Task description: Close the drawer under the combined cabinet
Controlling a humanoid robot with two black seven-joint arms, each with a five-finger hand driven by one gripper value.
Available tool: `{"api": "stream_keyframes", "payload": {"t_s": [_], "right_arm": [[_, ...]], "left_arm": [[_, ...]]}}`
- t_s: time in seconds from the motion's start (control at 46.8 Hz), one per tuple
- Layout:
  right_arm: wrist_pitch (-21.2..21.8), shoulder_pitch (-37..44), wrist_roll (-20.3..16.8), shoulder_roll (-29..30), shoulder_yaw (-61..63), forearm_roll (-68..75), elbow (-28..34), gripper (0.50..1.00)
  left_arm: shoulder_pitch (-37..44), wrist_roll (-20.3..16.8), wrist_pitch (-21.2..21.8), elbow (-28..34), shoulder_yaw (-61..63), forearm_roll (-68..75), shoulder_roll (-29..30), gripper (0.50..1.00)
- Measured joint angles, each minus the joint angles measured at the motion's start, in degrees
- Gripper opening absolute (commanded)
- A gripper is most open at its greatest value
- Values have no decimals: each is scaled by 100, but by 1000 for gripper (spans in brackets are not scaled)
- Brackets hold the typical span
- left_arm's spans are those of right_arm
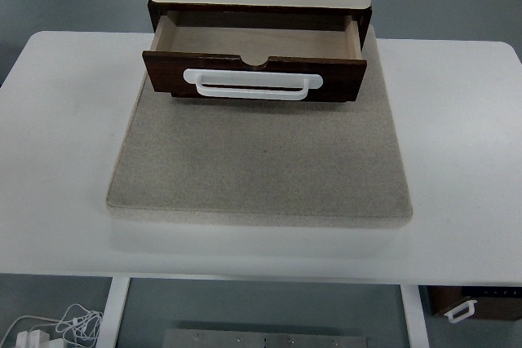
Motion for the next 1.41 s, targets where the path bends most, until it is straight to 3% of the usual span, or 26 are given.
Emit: {"api": "stream_keyframes", "payload": {"t_s": [0.47,0.684,0.897,1.132,1.41], "right_arm": [[1,0,0,0,1,0,-1,952],[2,1,1,0,-1,0,-1,952],[3,0,1,0,0,1,-1,952],[0,1,0,0,0,2,-1,952],[0,0,0,0,0,2,0,952]], "left_arm": [[-260,520,-47,-1095,1107,582,-486,996],[-242,945,-111,-1449,1558,663,-663,996],[-251,1630,-682,-1492,2009,963,-784,996],[-185,2135,-1171,-1457,2607,1375,-888,1000],[-121,2798,-1244,-1211,3115,1400,-1083,1000]]}}
